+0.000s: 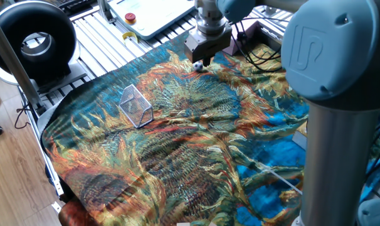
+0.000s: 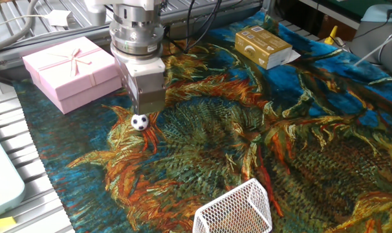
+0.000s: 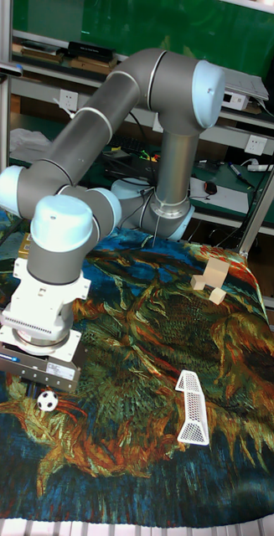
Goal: Push the soccer ball into the goal
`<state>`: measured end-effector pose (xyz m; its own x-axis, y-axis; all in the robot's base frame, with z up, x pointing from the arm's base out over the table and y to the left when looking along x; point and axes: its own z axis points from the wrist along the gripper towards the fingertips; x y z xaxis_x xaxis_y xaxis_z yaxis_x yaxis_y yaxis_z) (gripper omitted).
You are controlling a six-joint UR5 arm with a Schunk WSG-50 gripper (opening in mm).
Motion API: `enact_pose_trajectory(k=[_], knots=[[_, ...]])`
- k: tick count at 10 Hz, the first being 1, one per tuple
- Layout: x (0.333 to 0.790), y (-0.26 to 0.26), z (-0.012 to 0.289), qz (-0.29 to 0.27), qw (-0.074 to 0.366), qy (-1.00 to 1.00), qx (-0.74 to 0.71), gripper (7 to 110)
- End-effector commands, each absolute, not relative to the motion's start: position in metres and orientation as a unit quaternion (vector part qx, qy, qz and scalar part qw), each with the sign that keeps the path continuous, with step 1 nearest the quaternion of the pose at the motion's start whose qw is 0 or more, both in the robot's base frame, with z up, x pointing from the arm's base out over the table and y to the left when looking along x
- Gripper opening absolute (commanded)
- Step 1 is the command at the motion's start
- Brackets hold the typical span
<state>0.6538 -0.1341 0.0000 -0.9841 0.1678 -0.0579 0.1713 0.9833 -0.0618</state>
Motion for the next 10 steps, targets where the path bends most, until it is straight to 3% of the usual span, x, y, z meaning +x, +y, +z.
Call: enact_pose_trajectory(k=[1, 7, 10], knots=[[0.657, -0.121, 0.002, -0.031, 0.03, 0.994, 0.096, 7], [0.665, -0.113, 0.0, -0.033, 0.036, 0.994, 0.095, 7], [0.664, -0.137, 0.01, -0.032, 0.031, 0.996, 0.081, 7]])
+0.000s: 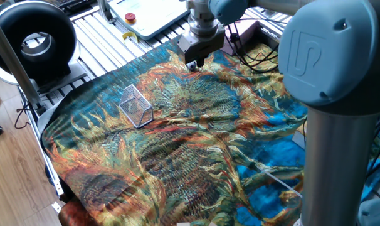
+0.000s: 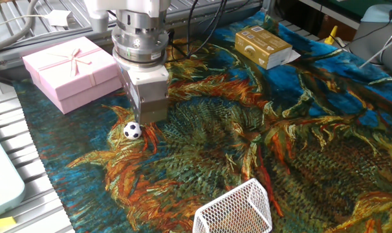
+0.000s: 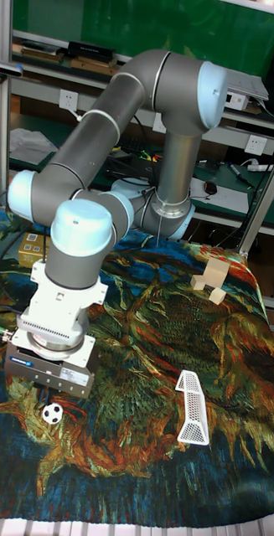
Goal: Push the soccer ball into the goal
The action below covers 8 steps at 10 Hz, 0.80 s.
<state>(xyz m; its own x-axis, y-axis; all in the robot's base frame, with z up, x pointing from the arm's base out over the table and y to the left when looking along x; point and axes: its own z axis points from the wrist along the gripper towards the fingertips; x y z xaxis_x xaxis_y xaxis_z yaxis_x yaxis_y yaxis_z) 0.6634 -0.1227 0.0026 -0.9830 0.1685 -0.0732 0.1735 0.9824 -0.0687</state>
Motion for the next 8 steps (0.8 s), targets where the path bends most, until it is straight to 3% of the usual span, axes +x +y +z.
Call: enact_pose_trajectory(k=[1, 8], knots=[[0.665, -0.146, 0.015, -0.03, 0.03, 0.996, 0.074, 7], [0.695, -0.141, 0.002, -0.026, 0.051, 0.995, 0.08, 7]])
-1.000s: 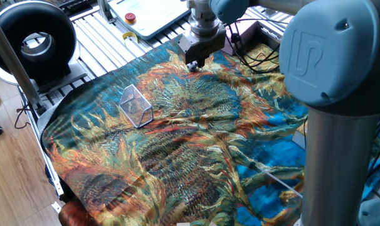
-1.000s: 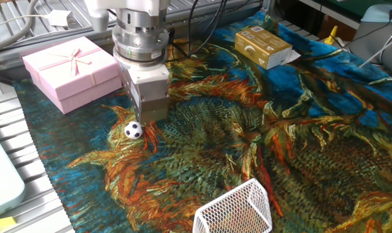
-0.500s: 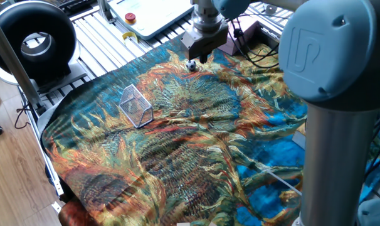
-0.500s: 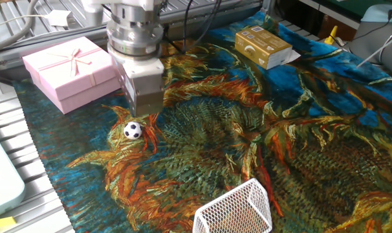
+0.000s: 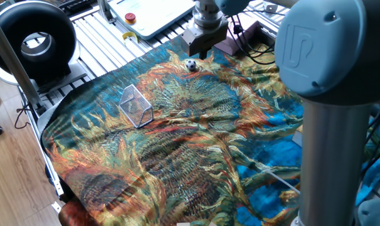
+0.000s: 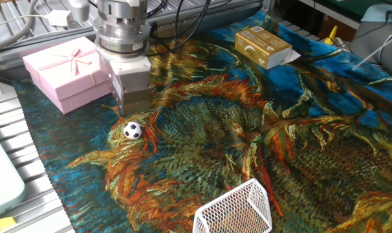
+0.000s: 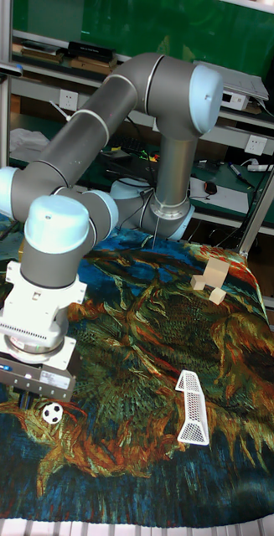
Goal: Push the soccer ball into the goal
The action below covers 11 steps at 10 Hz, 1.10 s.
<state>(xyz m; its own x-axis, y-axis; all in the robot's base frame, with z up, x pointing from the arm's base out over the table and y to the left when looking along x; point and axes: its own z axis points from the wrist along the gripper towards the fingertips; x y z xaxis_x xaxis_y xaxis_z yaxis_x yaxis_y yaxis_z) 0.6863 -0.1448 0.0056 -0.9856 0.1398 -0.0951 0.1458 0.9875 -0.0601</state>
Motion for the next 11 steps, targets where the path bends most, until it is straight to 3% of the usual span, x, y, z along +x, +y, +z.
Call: enact_pose_trajectory(k=[1, 11], knots=[[0.697, -0.134, -0.002, -0.02, 0.051, 0.995, 0.087, 7], [0.689, -0.082, -0.005, -0.025, 0.044, 0.992, 0.114, 7]])
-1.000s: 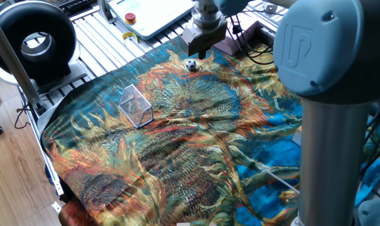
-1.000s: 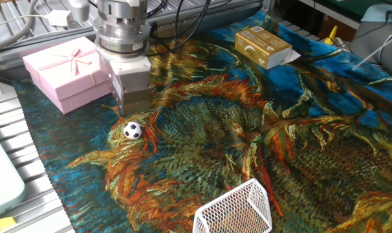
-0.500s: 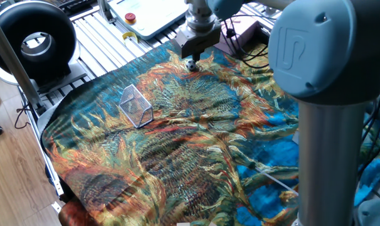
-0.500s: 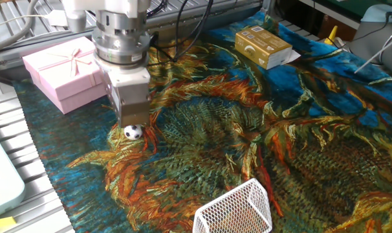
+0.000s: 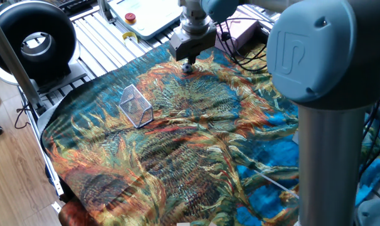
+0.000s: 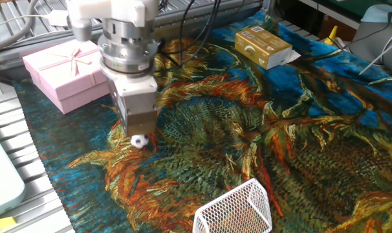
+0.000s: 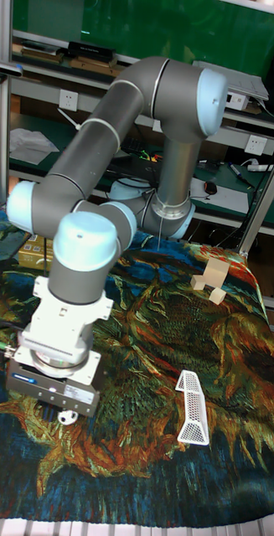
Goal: Push the soccer ball into the goal
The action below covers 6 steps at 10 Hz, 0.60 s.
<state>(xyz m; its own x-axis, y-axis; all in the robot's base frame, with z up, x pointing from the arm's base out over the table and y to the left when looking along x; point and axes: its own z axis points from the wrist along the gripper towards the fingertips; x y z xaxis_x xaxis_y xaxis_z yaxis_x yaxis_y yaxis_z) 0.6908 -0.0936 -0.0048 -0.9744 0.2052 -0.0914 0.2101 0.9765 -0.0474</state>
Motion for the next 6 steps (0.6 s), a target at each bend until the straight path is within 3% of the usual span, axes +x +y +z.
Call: enact_pose_trajectory(k=[1, 6], knots=[[0.688, -0.08, -0.004, -0.025, 0.042, 0.992, 0.115, 7], [0.689, -0.048, 0.006, -0.032, 0.047, 0.991, 0.125, 7]])
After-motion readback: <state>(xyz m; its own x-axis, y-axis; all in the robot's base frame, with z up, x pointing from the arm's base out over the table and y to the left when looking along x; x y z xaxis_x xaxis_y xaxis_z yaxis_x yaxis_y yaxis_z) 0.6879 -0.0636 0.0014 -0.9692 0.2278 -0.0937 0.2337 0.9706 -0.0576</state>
